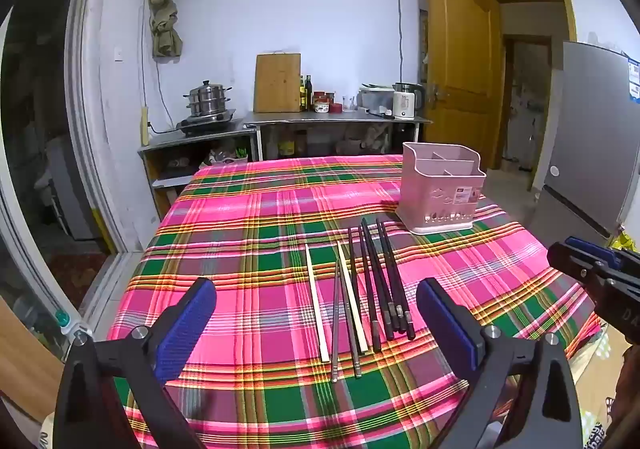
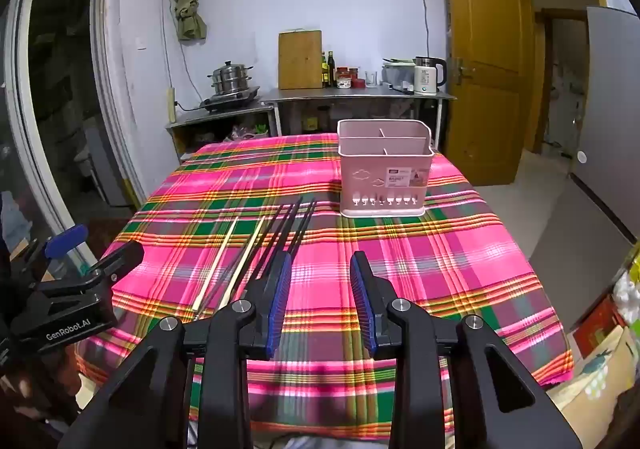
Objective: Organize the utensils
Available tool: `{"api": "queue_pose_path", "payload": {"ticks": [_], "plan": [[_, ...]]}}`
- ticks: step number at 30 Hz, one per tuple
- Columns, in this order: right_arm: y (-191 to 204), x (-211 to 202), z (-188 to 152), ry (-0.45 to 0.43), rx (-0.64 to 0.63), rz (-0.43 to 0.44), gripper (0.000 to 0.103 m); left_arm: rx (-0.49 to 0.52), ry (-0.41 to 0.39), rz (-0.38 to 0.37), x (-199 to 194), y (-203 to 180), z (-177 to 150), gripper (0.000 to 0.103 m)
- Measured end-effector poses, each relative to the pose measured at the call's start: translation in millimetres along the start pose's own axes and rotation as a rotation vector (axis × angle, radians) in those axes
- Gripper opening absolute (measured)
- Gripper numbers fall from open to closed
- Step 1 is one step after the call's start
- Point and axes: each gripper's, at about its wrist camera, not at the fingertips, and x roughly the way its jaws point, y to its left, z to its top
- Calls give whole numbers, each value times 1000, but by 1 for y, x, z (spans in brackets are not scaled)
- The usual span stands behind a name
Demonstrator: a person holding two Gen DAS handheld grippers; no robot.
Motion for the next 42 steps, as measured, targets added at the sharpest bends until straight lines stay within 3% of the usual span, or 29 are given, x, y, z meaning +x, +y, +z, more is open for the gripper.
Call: {"api": "queue_pose_path", "payload": {"ticks": [42], "plan": [[4, 2, -3, 9, -7, -2, 32, -1, 5, -1, -1, -1, 1, 101]]}}
